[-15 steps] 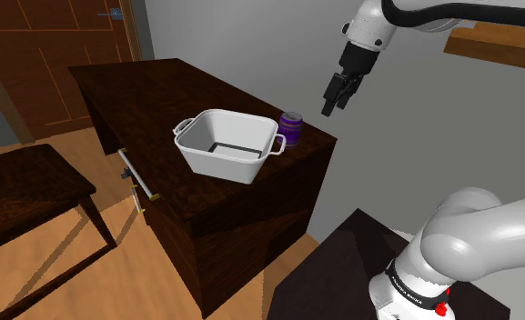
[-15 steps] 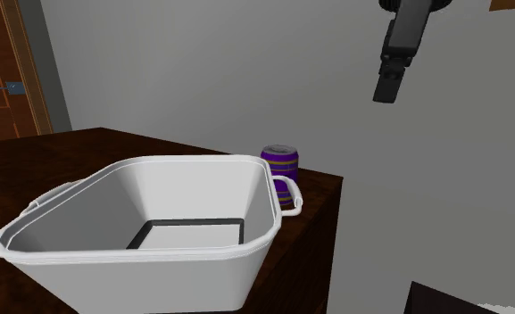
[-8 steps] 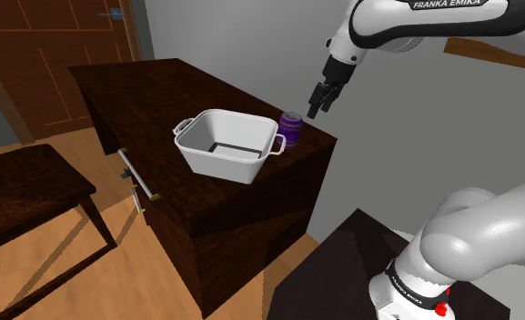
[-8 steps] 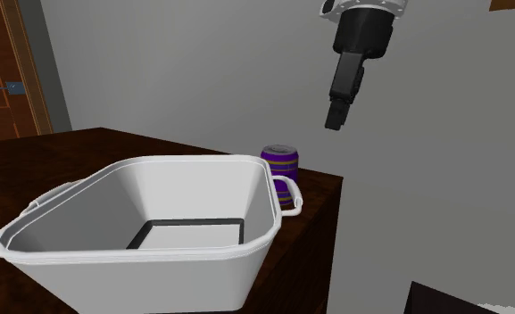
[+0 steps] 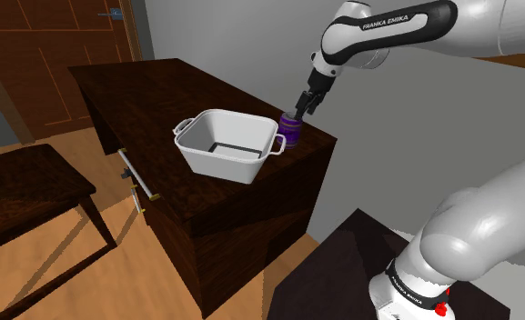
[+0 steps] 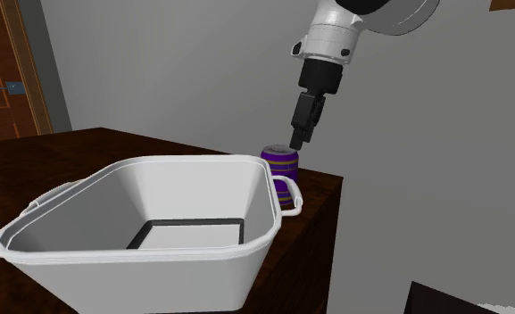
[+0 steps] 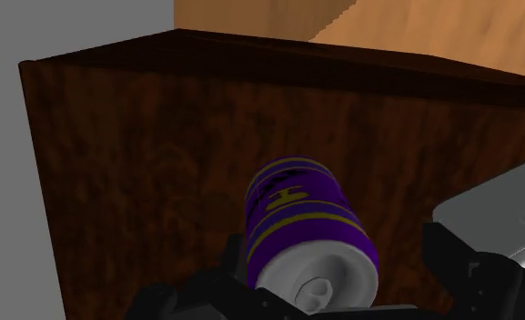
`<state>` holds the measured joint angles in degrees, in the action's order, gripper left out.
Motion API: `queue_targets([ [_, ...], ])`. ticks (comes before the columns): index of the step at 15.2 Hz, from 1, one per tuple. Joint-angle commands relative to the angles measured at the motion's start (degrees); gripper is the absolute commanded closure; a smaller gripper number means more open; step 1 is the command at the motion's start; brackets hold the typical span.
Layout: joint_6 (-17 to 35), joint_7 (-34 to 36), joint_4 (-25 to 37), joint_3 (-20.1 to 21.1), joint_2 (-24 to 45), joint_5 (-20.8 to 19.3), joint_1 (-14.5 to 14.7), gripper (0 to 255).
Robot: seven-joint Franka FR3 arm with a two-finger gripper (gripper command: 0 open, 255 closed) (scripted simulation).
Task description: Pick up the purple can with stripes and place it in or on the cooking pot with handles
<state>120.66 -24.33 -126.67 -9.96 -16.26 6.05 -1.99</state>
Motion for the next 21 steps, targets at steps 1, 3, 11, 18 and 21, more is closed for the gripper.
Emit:
queue_targets([
  [1, 1.72, -1.04, 0.73, -0.45, 2.22, 0.60, 0.11, 0],
  [3, 3.24, -1.20, -0.11, -0.42, 2.91, 0.84, 0.21, 0],
  [11, 6.69, -1.62, -1.85, -0.36, 4.65, 1.48, 0.48, 0],
  [18, 6.69, -1.61, -1.86, -0.36, 4.64, 1.48, 0.48, 255],
  [21, 6.76, -1.62, -1.97, -0.36, 4.60, 1.48, 0.48, 255],
])
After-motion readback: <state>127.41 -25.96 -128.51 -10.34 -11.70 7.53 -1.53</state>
